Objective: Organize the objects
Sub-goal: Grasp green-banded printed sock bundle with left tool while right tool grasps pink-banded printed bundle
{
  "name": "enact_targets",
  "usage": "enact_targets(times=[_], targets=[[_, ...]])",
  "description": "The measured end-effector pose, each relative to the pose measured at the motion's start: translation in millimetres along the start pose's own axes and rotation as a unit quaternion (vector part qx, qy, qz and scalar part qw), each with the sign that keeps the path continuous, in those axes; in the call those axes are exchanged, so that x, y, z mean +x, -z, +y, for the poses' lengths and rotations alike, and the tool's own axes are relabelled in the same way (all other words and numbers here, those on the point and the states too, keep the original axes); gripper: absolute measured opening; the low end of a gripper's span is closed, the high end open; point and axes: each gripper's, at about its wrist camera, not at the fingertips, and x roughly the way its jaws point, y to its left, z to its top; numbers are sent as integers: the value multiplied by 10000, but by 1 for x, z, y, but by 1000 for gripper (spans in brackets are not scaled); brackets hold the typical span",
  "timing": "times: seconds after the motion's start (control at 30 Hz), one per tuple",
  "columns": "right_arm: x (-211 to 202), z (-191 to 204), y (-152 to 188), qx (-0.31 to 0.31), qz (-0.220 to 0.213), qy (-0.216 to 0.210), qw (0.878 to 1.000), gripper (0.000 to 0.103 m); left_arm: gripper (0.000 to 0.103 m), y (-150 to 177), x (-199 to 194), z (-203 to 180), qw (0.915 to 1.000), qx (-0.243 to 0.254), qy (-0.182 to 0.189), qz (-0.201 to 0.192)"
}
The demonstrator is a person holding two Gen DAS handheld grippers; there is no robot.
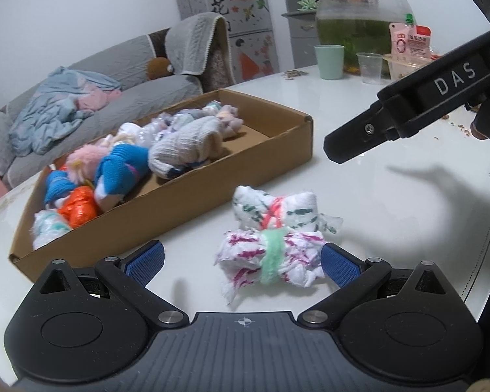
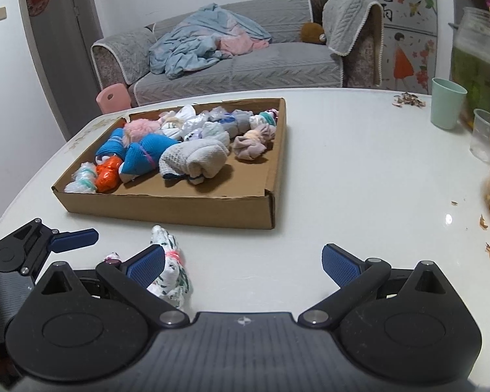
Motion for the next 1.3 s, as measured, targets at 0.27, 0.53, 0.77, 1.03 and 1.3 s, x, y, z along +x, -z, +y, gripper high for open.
enact_targets(times=[0.27,0.53,0.77,1.03,1.3], targets=[[2,-2,0,43,6,27,10000,102,92,-2,6,0,9991,-125,396,88],[5,10,3,-162,34,21,9999,102,69,3,-1,16,9972,-426,581,199],[11,33,10,-396,-143,-45,9991,93,69,21,-18,48,9966,-785,-74,235],[27,72,34,-554,-334,258,9976,72,70,32,-37,93,9813,-1753,-794,63],[34,81,34,-857,-323,431,9949,49,70,39,-35,99,9794,-1888,-711,89]])
